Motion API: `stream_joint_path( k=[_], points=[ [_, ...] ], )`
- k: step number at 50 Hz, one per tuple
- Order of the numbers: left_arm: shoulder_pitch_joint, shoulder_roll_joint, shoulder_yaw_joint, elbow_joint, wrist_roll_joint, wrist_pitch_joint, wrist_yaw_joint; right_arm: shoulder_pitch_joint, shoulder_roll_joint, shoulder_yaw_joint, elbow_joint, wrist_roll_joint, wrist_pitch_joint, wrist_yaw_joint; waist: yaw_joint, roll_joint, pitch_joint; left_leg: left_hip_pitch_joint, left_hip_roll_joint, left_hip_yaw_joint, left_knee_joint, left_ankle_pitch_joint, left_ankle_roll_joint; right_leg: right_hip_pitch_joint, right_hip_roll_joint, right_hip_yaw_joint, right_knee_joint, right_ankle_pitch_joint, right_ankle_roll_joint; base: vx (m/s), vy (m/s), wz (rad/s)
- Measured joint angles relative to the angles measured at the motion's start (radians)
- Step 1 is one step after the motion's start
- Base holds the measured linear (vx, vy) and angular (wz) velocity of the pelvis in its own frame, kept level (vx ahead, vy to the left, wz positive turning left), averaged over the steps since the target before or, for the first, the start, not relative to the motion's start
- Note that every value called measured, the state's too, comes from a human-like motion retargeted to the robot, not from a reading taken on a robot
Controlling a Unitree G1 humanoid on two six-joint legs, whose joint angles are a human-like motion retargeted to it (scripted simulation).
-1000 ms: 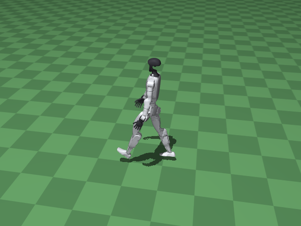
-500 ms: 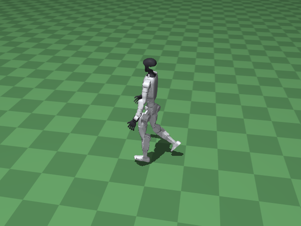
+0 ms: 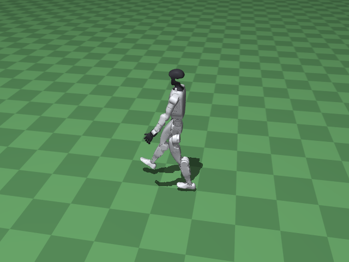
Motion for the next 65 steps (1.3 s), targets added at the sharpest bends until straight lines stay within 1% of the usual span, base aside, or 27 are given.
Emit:
stream_joint_path(
  k=[3,10,12,13,16,20,22,25,27,28,30,32,35,37,40,44,48,50,51,52,53,56,57,58,60,63,65],
  points=[
    [0.0,-0.017,-0.012,0.017,0.005,0.01,-0.017,-0.002,0.001,0.001,-0.01,0.013,0.004,0.01,-0.016,0.001,-0.005,0.029,0.012,-0.039,0.0,-0.019,0.011,-0.01,-0.019,-0.045,0.0,-0.016,-0.004,0.48,-0.07,0.72],
    [0.018,-0.027,0.003,0.078,0.037,0.026,-0.018,-0.019,-0.007,0.012,-0.003,-0.007,0.014,-0.012,-0.009,-0.009,-0.032,0.082,0.034,-0.121,0.007,-0.053,0.041,0.052,-0.037,-0.049,0.0,-0.096,-0.007,0.54,-0.14,0.66],
    [0.034,-0.019,0.016,0.09,0.045,0.023,-0.014,-0.029,-0.013,0.02,0.009,-0.018,0.015,-0.02,0.0,-0.011,-0.044,0.088,0.042,-0.138,0.016,-0.047,0.044,0.067,-0.037,-0.061,0.0,-0.084,0.003,0.58,-0.2,0.42],
    [0.042,-0.014,0.025,0.095,0.043,0.019,-0.013,-0.036,-0.016,0.025,0.017,-0.024,0.016,-0.022,0.005,-0.013,-0.05,0.09,0.045,-0.147,0.021,-0.039,0.047,0.07,-0.038,-0.064,0.0,-0.057,0.008,0.59,-0.23,0.31],
    [0.094,0.006,0.045,0.089,0.026,0.005,-0.003,-0.048,-0.025,0.044,0.022,-0.015,0.006,-0.042,0.016,-0.016,-0.072,0.092,0.054,-0.171,0.047,0.013,0.055,0.085,-0.039,-0.069,0.0,0.008,0.004,0.6,-0.25,0.14],
    [0.196,0.039,0.072,0.056,0.025,-0.016,0.025,-0.049,-0.029,0.077,-0.017,0.054,-0.034,-0.079,0.024,-0.026,-0.093,0.1,0.053,-0.199,0.101,0.128,0.065,0.124,-0.029,-0.047,0.0,0.081,-0.008,0.63,-0.28,-0.11],
    [0.248,0.055,0.085,0.042,0.049,-0.021,0.043,-0.044,-0.026,0.103,-0.055,0.108,-0.059,-0.096,0.026,-0.041,-0.096,0.106,0.041,-0.202,0.144,0.193,0.065,0.16,-0.024,-0.017,0.0,0.1,-0.013,0.65,-0.3,-0.28],
    [0.315,0.075,0.1,0.031,0.078,-0.005,0.054,-0.037,-0.017,0.15,-0.112,0.174,-0.076,-0.117,0.04,-0.077,-0.09,0.098,0.008,-0.184,0.254,0.284,0.052,0.232,-0.03,0.011,0.0,0.108,-0.036,0.64,-0.29,-0.44],
    [0.352,0.083,0.104,0.028,0.079,0.009,0.042,-0.033,-0.009,0.179,-0.144,0.186,-0.076,-0.127,0.057,-0.112,-0.087,0.05,-0.03,-0.163,0.388,0.308,0.047,0.277,-0.047,0.037,0.005,0.099,-0.047,0.59,-0.27,-0.54],
    [0.368,0.086,0.106,0.028,0.079,0.016,0.031,-0.031,-0.005,0.194,-0.157,0.189,-0.076,-0.13,0.067,-0.129,-0.089,0.009,-0.05,-0.152,0.473,0.3,0.047,0.29,-0.056,0.049,0.016,0.086,-0.051,0.55,-0.24,-0.56],
    [0.394,0.088,0.112,0.028,0.08,0.025,0.004,-0.034,0.003,0.221,-0.175,0.185,-0.075,-0.128,0.088,-0.157,-0.102,-0.1,-0.085,-0.122,0.649,0.236,0.058,0.301,-0.071,0.075,0.038,0.058,-0.053,0.5,-0.21,-0.55],
    [0.408,0.085,0.123,0.031,0.08,0.029,-0.025,-0.047,0.009,0.244,-0.181,0.169,-0.072,-0.114,0.114,-0.177,-0.119,-0.219,-0.096,-0.069,0.778,0.125,0.089,0.297,-0.076,0.102,0.056,0.038,-0.043,0.46,-0.17,-0.61],
    [0.415,0.077,0.146,0.038,0.077,0.03,-0.061,-0.082,0.02,0.276,-0.178,0.13,-0.062,-0.085,0.169,-0.2,-0.128,-0.35,-0.077,0.048,0.837,-0.028,0.143,0.3,-0.073,0.151,0.075,0.019,-0.019,0.44,-0.13,-0.88],
    [0.419,0.07,0.149,0.039,0.061,0.005,-0.075,-0.107,0.029,0.301,-0.178,0.11,-0.076,-0.069,0.219,-0.214,-0.124,-0.401,-0.066,0.121,0.78,-0.079,0.162,0.284,-0.068,0.202,0.13,-0.003,0.023,0.42,-0.13,-1.25],
    [0.419,0.062,0.159,0.042,0.043,-0.007,-0.075,-0.146,0.046,0.325,-0.183,0.081,-0.081,-0.055,0.298,-0.21,-0.107,-0.452,-0.033,0.172,0.622,-0.083,0.157,0.31,-0.02,0.266,0.141,-0.022,0.03,0.4,-0.14,-1.35],
    [0.419,0.045,0.166,0.036,0.006,-0.039,-0.034,-0.185,0.061,0.335,-0.207,0.06,-0.108,-0.069,0.377,-0.181,-0.073,-0.479,0.007,0.186,0.326,0.017,0.155,0.375,0.034,0.336,0.137,-0.051,0.03,0.39,-0.06,-1.14],
    [0.423,0.03,0.168,0.036,-0.008,-0.088,0.005,-0.208,0.07,0.345,-0.226,0.076,-0.157,-0.086,0.413,-0.138,-0.04,-0.502,0.051,0.159,0.083,0.104,0.152,0.456,0.078,0.384,0.135,-0.085,0.03,0.39,0.01,-0.76],
    [0.438,0.027,0.17,0.039,-0.018,-0.101,0.008,-0.205,0.073,0.348,-0.222,0.08,-0.161,-0.097,0.408,-0.114,-0.018,-0.543,0.075,0.171,0.089,0.075,0.09,0.518,0.088,0.394,0.132,-0.109,0.03,0.4,0.06,-0.44],
    [0.437,0.024,0.16,0.034,-0.076,-0.126,-0.001,-0.212,0.074,0.341,-0.215,0.045,-0.174,-0.105,0.41,-0.111,-0.019,-0.545,0.076,0.169,0.015,0.113,0.128,0.523,0.09,0.404,0.135,-0.116,0.03,0.38,0.07,-0.36],
    [0.438,0.024,0.152,0.031,-0.115,-0.146,-0.007,-0.215,0.075,0.336,-0.208,0.022,-0.186,-0.11,0.409,-0.109,-0.021,-0.554,0.078,0.176,-0.035,0.135,0.154,0.531,0.091,0.412,0.138,-0.123,0.03,0.38,0.06,-0.3],
    [0.444,0.026,0.15,0.032,-0.113,-0.156,-0.009,-0.213,0.077,0.336,-0.199,0.02,-0.193,-0.11,0.404,-0.106,-0.021,-0.577,0.083,0.2,-0.035,0.125,0.155,0.546,0.091,0.415,0.139,-0.13,0.03,0.39,0.08,-0.22],
    [0.45,0.034,0.153,0.037,-0.152,-0.146,-0.041,-0.215,0.074,0.318,-0.151,-0.048,-0.166,-0.1,0.389,-0.095,-0.023,-0.628,0.095,0.303,-0.035,0.099,0.125,0.584,0.088,0.424,0.145,-0.157,0.03,0.41,0.14,-0.18],
    [0.454,0.036,0.157,0.039,-0.149,-0.141,-0.048,-0.215,0.072,0.312,-0.133,-0.063,-0.159,-0.094,0.386,-0.093,-0.026,-0.639,0.089,0.339,-0.035,0.09,0.128,0.598,0.075,0.428,0.142,-0.166,0.03,0.42,0.35,-0.36],
    [0.464,0.034,0.166,0.041,-0.134,-0.138,-0.049,-0.21,0.066,0.306,-0.114,-0.071,-0.157,-0.087,0.387,-0.096,-0.031,-0.644,0.068,0.376,-0.035,0.079,0.151,0.617,0.039,0.433,0.127,-0.176,0.03,0.43,0.41,-0.48],
    [0.486,0.038,0.172,0.038,-0.12,-0.137,-0.049,-0.194,0.061,0.304,-0.09,-0.084,-0.15,-0.078,0.387,-0.096,-0.042,-0.644,0.061,0.424,-0.035,0.063,0.162,0.643,0.017,0.449,0.123,-0.189,0.029,0.45,0.29,-0.5],
    [0.468,0.053,0.189,0.048,-0.131,-0.108,-0.062,-0.222,0.05,0.291,-0.043,-0.119,-0.122,-0.054,0.386,-0.086,-0.046,-0.629,0.074,0.426,-0.035,0.045,0.16,0.664,0.023,0.474,0.134,-0.202,0.017,0.47,0.15,-0.51],
    [0.464,0.063,0.198,0.054,-0.14,-0.086,-0.071,-0.232,0.046,0.289,-0.026,-0.131,-0.101,-0.043,0.392,-0.079,-0.05,-0.602,0.087,0.414,-0.035,0.032,0.135,0.68,0.029,0.498,0.145,-0.21,0.009,0.5,0.17,-0.67]
  ],
)
